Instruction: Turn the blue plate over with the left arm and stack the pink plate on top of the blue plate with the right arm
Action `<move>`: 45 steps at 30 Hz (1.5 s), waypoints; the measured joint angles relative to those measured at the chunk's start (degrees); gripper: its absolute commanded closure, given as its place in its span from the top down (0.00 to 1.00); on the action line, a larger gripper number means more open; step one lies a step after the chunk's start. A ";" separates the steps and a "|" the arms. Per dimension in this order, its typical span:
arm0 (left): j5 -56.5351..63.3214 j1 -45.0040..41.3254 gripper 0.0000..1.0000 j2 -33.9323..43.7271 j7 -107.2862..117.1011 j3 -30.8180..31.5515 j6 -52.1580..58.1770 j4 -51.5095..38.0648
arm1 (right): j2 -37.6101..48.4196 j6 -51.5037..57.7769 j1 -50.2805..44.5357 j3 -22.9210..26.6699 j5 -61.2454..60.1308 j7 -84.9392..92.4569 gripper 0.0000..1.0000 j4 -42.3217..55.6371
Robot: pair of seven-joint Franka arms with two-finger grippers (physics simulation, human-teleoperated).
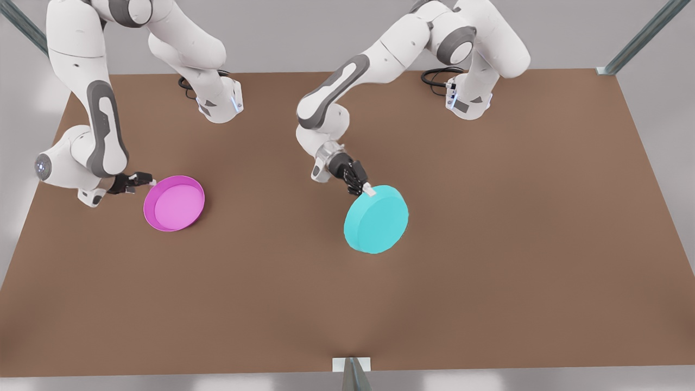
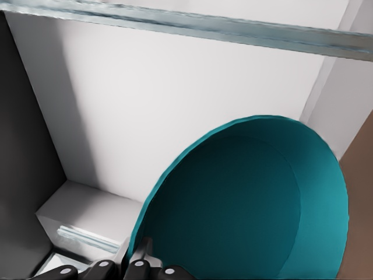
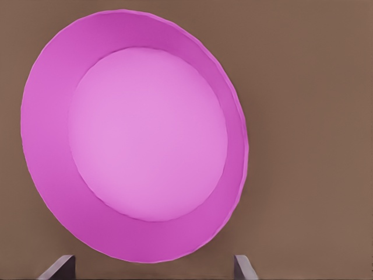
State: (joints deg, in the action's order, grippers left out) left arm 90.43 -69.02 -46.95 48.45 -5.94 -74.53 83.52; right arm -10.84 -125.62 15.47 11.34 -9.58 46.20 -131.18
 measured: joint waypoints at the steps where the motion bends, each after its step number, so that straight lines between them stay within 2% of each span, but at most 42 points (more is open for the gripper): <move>1: 1.69 -1.70 0.21 -1.50 -0.71 0.00 0.10 0.00 | -1.07 -2.54 0.54 0.00 0.00 0.02 1.00 -0.05; 6: 6.50 -7.24 0.21 -8.73 -4.97 0.24 0.08 -0.36 | -8.23 -4.50 5.24 -0.05 -2.68 7.59 1.00 2.26; 8: 6.06 -8.80 0.21 -8.95 -5.41 0.43 -0.44 -0.46 | -10.63 -5.98 4.65 -0.09 -6.86 7.50 1.00 4.77; 13: 2.77 -9.07 0.21 -10.62 -5.94 3.78 -2.53 -2.74 | -13.13 -6.18 4.66 -0.35 -7.12 7.67 1.00 6.12; 19: -2.10 -9.12 0.21 -11.41 -5.82 5.51 -3.33 -3.80 | -13.03 -0.64 4.48 -0.44 -7.03 8.86 1.00 5.94; 20: -2.73 -9.13 0.37 -11.41 -5.78 5.87 -3.34 -3.95 | -13.06 -0.68 4.48 -0.44 -7.03 8.58 1.00 5.94; 21: -3.43 -9.13 0.70 -11.40 -5.75 6.79 -3.26 -5.52 | -13.14 -0.83 4.48 -0.44 -7.03 7.98 1.00 5.94; 22: -4.68 -9.19 0.96 -11.08 -5.98 6.82 -3.78 -6.87 | -13.07 -0.86 4.48 -0.44 -7.03 7.87 1.00 5.94; 23: -5.99 -9.21 1.00 -10.94 -5.91 6.90 -5.14 -7.05 | -13.07 -0.78 4.48 -0.44 -7.11 6.47 1.00 5.94; 28: -15.29 -9.14 1.00 -10.18 -10.70 10.89 -5.27 -7.06 | -13.24 -2.53 3.45 -0.61 -7.12 -0.47 1.00 6.54; 32: -26.82 -8.99 1.00 -8.74 -27.54 12.36 -4.78 -8.64 | -13.69 -1.70 3.43 -0.53 -7.12 -0.36 1.00 6.61; 35: -37.58 -8.58 1.00 -6.86 -41.38 11.96 0.76 -9.17 | -13.95 -1.39 3.33 -0.61 -7.12 0.38 1.00 6.64; 36: -40.74 -8.55 1.00 -5.87 -46.20 11.92 4.81 -9.17 | -13.95 -1.39 3.34 -0.61 -7.12 0.38 0.96 6.77; 38: -46.79 -3.49 1.00 -2.33 -51.05 11.75 13.60 -8.95 | -13.95 -1.22 3.21 -0.69 -7.03 0.44 0.51 6.82; 39: -50.09 1.22 1.00 -0.09 -54.97 11.65 18.27 -9.07 | -13.95 -1.13 2.59 -1.13 -6.86 0.78 0.44 7.11; 41: -56.88 11.66 1.00 3.11 -57.13 11.57 36.11 -8.91 | -13.94 -1.12 2.64 -1.14 -6.85 2.34 0.38 7.26; 43: -62.76 23.84 1.00 7.01 -60.61 11.54 41.16 -8.99 | -13.94 -1.12 2.64 -1.14 -6.77 2.40 0.37 7.34; 45: -65.26 37.57 1.00 7.26 -66.33 10.05 42.66 -9.15 | -13.94 -1.20 2.60 -1.14 -6.85 2.75 0.36 7.43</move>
State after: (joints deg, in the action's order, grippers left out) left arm 25.16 -31.45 -39.69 -17.89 4.11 -31.87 74.37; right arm -24.79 -126.82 18.07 10.20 -16.43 48.95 -123.75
